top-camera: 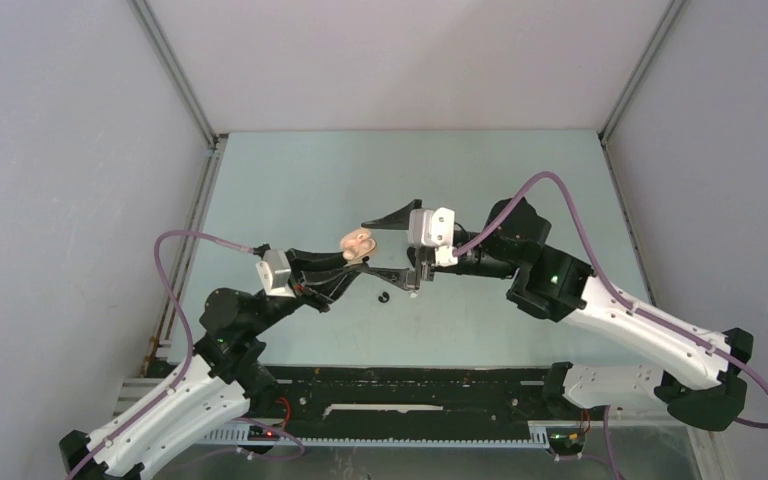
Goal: Insert the wireless bluetooth earbuds into the charging case
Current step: Place the earbud in the charging case.
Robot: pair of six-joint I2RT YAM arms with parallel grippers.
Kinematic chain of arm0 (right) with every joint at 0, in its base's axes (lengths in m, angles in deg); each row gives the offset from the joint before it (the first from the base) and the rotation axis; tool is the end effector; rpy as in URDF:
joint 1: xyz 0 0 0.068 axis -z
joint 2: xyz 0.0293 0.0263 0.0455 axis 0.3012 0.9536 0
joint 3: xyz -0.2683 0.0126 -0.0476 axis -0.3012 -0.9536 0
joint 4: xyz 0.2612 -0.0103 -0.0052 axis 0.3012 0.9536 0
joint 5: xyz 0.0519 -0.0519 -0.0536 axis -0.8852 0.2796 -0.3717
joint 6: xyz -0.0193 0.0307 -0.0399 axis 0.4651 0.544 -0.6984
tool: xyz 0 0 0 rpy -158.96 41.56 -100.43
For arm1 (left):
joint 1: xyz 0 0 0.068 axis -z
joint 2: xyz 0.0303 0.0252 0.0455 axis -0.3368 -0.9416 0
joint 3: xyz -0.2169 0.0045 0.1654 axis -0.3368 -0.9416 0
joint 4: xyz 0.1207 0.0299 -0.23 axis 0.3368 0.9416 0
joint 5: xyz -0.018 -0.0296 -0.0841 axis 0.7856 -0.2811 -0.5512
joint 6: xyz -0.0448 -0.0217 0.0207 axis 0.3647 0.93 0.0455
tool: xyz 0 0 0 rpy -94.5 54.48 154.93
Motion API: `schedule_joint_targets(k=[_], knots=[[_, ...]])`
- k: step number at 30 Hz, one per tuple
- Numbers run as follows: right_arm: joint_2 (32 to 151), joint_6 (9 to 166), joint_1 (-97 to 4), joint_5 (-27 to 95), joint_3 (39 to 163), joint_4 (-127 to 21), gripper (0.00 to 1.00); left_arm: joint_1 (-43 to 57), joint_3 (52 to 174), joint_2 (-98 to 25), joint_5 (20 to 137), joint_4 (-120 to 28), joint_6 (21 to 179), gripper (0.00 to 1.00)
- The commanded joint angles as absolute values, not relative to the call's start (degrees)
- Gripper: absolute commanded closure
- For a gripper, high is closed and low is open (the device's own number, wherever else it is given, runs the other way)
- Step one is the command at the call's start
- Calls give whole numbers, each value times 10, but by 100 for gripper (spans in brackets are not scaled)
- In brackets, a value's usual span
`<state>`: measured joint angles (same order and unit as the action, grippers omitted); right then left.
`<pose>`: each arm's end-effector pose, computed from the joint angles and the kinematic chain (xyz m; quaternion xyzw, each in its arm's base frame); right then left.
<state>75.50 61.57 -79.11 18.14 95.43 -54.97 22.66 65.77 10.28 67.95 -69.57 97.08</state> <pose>0.1084 0.2299 0.4465 -0.5356 0.3991 0.3887 0.6347 0.0927 -0.1001 0.3253 0.2884 0.4882 -0.4374 0.6980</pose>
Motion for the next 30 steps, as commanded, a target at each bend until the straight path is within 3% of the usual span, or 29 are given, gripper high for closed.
schedule_joint_targets(k=[1, 7, 12, 30], knots=[[760, 558, -787, 150, 1045, -379, 30, 227, 670, 97, 666, -712, 971, 100], [894, 464, -781, 206, 1315, -19, 5, 228, 677, 97, 669, -676, 950, 100], [1009, 496, -778, 207, 1508, 135, 0, 229, 686, 90, 662, -654, 936, 100], [1088, 594, -764, 157, 1532, 150, 0, 232, 693, 80, 640, -644, 930, 100]])
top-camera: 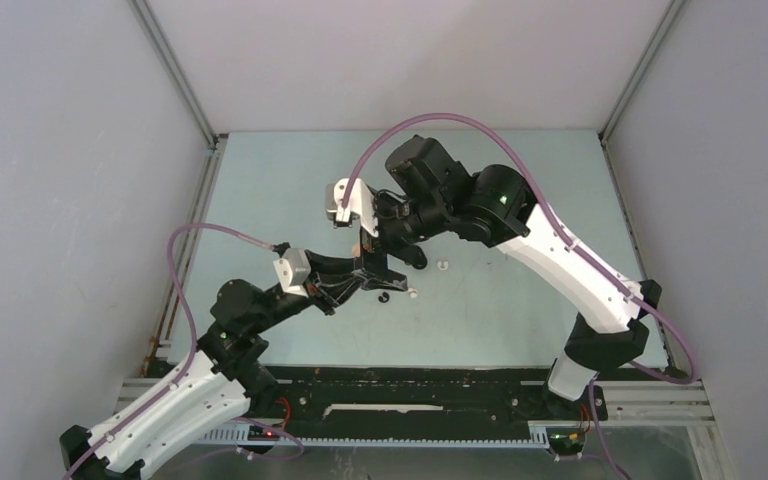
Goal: Insert the wireless bluetooth earbuds into the charging case
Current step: Place the earbud in the charging case.
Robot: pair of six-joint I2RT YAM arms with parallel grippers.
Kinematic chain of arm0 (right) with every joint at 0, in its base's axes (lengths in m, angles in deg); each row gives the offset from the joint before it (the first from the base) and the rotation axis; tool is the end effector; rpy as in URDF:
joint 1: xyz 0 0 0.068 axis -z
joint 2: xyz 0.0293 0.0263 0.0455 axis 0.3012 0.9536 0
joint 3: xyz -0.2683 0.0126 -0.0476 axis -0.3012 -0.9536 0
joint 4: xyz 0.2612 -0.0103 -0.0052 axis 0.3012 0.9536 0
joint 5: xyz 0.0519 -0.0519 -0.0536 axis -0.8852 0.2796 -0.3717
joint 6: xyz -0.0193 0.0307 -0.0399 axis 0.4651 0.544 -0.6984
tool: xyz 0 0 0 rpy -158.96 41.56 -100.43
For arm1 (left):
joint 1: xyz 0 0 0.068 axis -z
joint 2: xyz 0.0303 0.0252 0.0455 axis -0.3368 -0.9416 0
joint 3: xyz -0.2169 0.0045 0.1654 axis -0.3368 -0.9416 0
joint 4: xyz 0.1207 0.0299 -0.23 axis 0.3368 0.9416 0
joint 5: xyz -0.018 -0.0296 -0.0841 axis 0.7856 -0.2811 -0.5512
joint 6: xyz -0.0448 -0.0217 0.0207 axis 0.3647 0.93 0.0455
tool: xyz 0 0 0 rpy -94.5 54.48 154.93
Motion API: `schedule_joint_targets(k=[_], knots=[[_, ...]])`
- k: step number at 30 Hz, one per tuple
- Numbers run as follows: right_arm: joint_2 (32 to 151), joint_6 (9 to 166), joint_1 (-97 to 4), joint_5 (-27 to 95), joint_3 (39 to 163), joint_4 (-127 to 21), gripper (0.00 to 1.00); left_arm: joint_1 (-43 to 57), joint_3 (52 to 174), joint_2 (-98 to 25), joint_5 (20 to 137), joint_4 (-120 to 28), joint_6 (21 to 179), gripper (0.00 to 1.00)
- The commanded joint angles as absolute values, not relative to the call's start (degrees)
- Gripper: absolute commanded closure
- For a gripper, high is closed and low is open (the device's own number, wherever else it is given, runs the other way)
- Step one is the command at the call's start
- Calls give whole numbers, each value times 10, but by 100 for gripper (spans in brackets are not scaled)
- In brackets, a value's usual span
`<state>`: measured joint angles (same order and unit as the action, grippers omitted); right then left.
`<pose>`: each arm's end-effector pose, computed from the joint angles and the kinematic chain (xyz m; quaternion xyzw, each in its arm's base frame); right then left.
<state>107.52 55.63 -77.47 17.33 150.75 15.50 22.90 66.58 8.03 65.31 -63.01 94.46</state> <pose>0.1483 0.2852 0.4753 -0.6644 0.5960 0.3019 0.3350 0.0989 -0.1086 0.3136 0.3276 0.5280 -0.4258 0.6576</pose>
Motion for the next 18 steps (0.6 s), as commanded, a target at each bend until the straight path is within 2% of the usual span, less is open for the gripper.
schedule_joint_targets(k=[1, 18], knots=[[1091, 599, -762, 157, 1533, 148, 0, 233, 693, 80, 639, -644, 929, 100], [1104, 625, -718, 154, 1528, 144, 0, 234, 693, 80, 632, -643, 926, 100]])
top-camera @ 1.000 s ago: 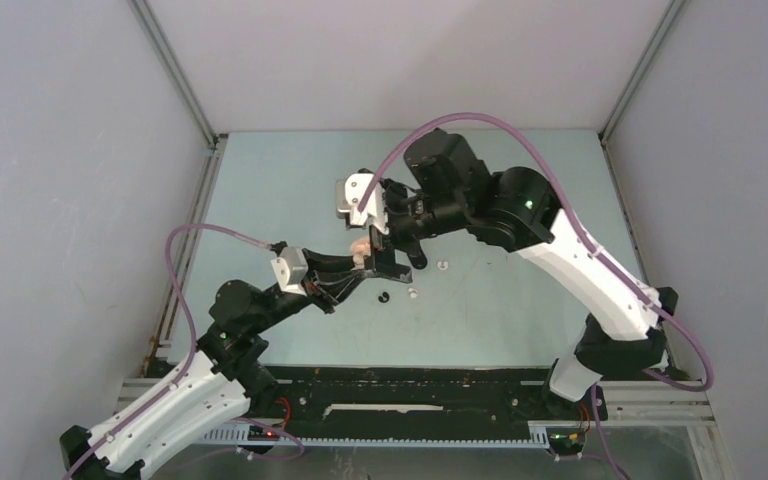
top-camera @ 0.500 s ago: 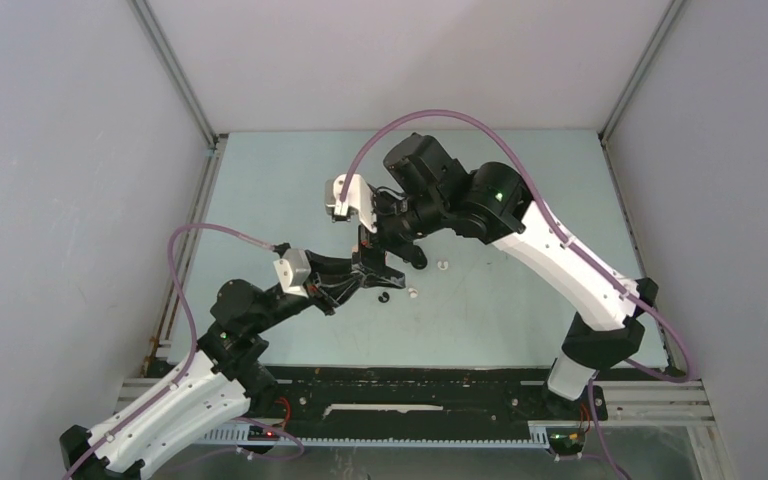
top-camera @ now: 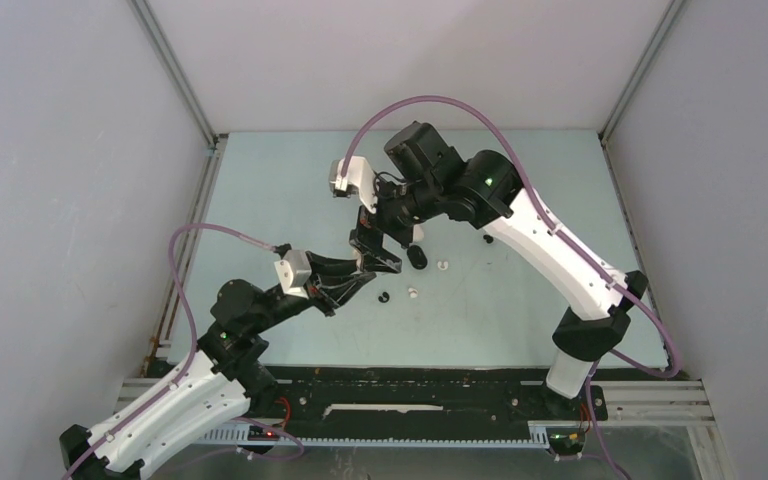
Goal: Insert the wireless bluetooth earbuds into the charging case
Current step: Place the earbud in the charging case.
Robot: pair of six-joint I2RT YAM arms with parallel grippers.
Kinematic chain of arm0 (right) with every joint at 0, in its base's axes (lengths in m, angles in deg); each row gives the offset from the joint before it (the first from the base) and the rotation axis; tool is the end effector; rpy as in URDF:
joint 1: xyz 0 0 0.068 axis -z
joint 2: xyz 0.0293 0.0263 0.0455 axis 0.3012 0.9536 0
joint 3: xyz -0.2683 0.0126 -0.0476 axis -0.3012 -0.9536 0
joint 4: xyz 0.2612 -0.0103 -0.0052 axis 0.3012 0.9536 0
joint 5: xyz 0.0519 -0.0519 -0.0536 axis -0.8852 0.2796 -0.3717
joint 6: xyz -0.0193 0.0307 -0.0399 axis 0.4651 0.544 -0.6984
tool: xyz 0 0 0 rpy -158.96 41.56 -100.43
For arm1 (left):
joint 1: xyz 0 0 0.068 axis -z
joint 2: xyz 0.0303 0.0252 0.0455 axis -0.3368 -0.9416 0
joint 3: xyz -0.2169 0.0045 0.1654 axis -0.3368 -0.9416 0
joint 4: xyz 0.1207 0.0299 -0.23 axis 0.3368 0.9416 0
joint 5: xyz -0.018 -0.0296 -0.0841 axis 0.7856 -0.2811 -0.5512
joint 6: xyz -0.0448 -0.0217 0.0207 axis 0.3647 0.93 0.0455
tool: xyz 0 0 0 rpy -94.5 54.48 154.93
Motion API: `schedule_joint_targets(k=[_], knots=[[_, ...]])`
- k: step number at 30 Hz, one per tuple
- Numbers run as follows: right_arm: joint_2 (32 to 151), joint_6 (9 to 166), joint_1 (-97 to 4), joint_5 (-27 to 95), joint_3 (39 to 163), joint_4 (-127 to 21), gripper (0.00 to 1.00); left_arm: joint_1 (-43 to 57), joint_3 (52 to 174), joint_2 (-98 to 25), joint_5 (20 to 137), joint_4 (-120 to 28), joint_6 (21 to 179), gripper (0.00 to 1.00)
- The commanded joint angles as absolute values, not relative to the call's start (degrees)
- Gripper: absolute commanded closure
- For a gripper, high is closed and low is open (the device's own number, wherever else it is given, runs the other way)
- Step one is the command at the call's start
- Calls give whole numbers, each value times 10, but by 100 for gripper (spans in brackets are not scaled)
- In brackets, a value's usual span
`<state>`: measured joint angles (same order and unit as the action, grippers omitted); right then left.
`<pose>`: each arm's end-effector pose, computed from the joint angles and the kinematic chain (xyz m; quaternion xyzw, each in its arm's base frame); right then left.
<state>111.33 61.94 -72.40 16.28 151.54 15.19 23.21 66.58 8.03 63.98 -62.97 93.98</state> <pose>0.1853 0.2897 0.4589 -0.6059 0.6656 0.3084 0.3078 0.0976 -0.1095 0.3135 0.3394 0.5219 -0.4305 0.6536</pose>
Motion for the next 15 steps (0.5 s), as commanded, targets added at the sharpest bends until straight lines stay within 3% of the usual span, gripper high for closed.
schedule_joint_targets(k=[1, 15], knots=[[1102, 623, -716, 154, 1523, 144, 0, 235, 694, 80, 632, -644, 927, 100], [1095, 598, -720, 138, 1498, 171, 0, 235, 693, 79, 630, -646, 930, 100]])
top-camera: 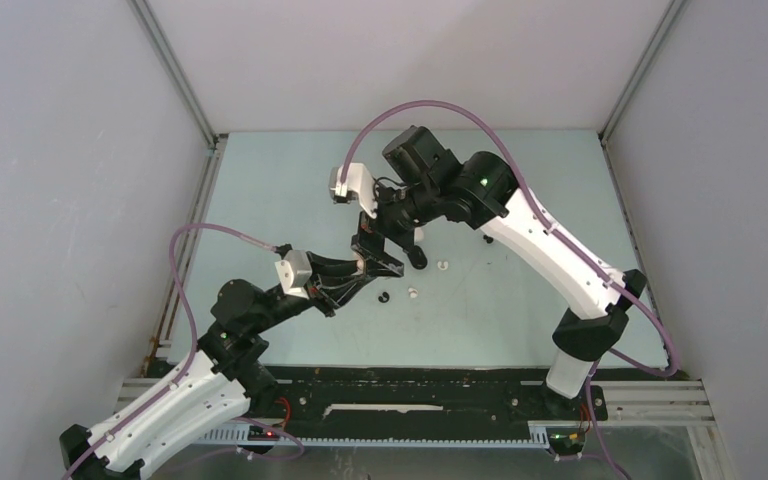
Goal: Insert the wireless bluetooth earbuds into the charging case
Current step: Place the earbud in the charging case.
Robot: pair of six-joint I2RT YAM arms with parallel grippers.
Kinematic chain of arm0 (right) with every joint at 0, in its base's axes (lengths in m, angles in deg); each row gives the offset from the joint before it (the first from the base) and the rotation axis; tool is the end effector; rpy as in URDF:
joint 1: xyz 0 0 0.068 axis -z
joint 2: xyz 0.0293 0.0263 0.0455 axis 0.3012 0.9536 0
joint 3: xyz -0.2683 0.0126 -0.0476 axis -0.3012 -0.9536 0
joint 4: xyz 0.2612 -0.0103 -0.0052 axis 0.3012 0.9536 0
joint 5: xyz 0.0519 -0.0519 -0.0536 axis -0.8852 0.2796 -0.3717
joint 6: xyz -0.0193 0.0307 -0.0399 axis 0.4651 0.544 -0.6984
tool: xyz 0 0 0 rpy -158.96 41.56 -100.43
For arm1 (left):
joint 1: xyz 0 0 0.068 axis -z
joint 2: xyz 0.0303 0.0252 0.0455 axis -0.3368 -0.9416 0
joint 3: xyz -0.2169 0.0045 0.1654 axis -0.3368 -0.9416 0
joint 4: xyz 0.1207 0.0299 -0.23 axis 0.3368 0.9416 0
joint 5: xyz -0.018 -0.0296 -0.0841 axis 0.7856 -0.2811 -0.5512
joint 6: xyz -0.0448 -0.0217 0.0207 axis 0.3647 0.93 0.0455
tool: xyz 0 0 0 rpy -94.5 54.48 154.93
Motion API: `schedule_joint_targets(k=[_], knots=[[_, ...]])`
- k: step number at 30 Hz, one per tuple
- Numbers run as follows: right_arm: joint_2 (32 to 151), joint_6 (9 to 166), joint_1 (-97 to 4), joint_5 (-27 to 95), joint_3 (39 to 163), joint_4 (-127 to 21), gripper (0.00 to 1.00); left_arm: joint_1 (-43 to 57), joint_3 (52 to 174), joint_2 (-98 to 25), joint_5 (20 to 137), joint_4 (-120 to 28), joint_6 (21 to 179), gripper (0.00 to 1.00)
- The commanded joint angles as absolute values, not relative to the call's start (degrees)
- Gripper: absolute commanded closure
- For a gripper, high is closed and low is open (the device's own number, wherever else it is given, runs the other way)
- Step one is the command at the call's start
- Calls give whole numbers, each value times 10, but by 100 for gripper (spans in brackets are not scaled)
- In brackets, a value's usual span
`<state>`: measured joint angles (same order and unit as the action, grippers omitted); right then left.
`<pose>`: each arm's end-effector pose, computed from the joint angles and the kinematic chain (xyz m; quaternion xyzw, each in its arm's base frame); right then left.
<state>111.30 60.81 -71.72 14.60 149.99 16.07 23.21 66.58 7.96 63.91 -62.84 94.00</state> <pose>0.1883 0.2885 0.4508 -0.6124 0.6664 0.3119 0.2890 0.0977 -0.1097 0.3131 0.3400 0.5231 -0.4307 0.6522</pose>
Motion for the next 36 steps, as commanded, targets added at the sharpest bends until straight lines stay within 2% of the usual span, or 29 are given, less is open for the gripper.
schedule_joint_targets(k=[1, 13, 36], knots=[[1094, 598, -719, 138, 1498, 171, 0, 234, 693, 79, 630, -646, 930, 100], [1084, 614, -705, 93, 1499, 181, 0, 234, 694, 74, 626, -647, 931, 100], [1091, 671, -684, 160, 1498, 132, 0, 235, 695, 73, 618, -646, 932, 100]])
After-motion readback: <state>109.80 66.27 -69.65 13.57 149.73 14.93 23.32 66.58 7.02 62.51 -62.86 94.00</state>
